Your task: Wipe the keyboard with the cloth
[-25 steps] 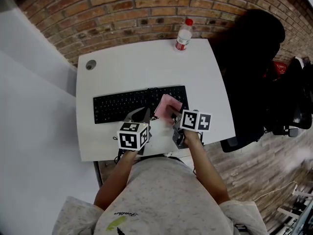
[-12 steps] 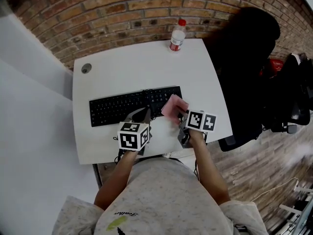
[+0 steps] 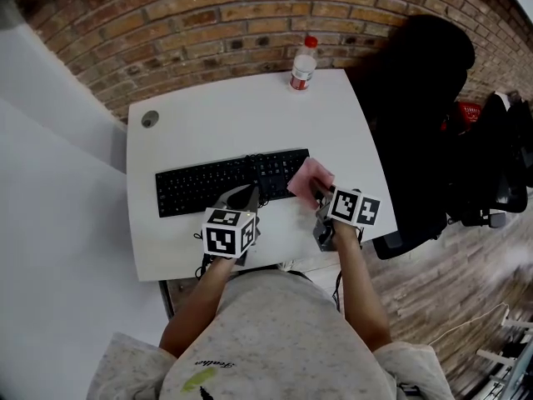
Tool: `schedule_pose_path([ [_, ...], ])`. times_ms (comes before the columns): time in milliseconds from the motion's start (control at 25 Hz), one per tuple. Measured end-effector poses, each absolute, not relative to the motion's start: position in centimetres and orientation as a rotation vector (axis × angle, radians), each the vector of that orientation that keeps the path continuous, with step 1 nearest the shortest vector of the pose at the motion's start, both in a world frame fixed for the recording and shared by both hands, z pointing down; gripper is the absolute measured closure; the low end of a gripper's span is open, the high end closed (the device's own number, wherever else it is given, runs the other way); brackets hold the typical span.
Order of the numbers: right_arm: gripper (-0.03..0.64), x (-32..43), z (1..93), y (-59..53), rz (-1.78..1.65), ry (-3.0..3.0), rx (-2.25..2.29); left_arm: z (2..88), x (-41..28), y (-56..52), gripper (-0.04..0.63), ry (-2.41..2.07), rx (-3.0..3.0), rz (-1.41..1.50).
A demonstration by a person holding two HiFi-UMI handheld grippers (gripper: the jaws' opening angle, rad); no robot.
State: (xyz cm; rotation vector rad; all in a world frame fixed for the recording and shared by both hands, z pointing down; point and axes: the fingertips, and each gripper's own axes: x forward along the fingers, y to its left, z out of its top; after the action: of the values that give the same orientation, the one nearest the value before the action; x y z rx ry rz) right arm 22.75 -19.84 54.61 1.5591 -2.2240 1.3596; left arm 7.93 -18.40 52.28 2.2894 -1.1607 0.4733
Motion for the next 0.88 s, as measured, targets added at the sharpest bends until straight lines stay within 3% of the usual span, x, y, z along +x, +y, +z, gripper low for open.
schedule_pose_path([
  [880,0.591,11.7,44.5,-22.5,0.869,-2.545,1.373,47.4,-1.3,-19.2,0.6,-1.385,2.254,0.331],
])
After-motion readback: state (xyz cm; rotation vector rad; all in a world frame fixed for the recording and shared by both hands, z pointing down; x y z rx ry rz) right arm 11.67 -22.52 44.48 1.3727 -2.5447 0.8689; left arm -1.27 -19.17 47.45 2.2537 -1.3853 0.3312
